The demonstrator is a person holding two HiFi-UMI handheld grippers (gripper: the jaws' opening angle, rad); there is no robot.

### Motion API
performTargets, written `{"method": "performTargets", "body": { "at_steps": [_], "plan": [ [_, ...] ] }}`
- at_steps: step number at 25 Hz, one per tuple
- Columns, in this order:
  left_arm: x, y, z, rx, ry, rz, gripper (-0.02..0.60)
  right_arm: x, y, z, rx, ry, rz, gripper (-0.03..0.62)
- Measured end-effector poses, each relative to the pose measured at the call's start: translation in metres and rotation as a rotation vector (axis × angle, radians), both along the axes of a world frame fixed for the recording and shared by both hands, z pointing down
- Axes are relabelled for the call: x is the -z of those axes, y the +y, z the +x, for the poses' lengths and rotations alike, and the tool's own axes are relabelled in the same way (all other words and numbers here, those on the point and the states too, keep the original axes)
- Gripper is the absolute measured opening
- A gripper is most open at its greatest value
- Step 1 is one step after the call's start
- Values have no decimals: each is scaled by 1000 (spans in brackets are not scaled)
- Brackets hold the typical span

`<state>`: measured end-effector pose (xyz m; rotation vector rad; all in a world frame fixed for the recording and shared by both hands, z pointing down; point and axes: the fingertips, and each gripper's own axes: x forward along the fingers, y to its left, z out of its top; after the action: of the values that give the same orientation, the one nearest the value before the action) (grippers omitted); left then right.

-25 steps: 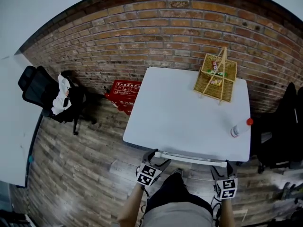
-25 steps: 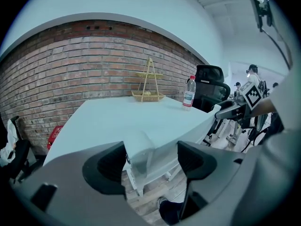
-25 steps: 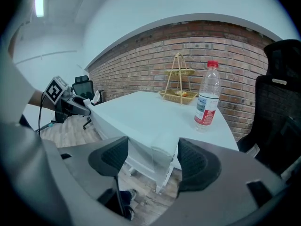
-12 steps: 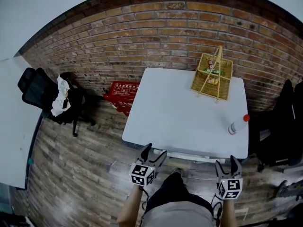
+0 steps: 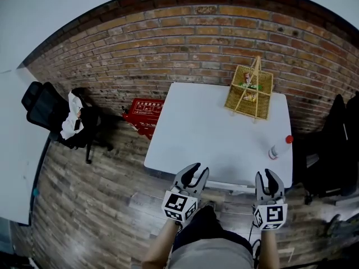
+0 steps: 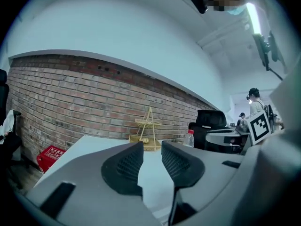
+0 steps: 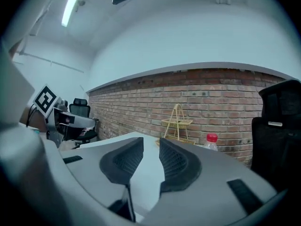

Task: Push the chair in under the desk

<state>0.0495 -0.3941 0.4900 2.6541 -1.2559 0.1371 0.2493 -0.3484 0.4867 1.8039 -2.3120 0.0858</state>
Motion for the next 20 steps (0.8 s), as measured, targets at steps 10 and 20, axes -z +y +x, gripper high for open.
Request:
{"method": "performTargets", "body": {
  "at_steps": [10,20],
  "plan": [
    [19,-3,25,78,-19,49,58,13,-14,-20,0,-47,29,34],
    [16,-4,28,89,-27,37,51,15,-21,-36,10,-84,26,15]
  ]
}}
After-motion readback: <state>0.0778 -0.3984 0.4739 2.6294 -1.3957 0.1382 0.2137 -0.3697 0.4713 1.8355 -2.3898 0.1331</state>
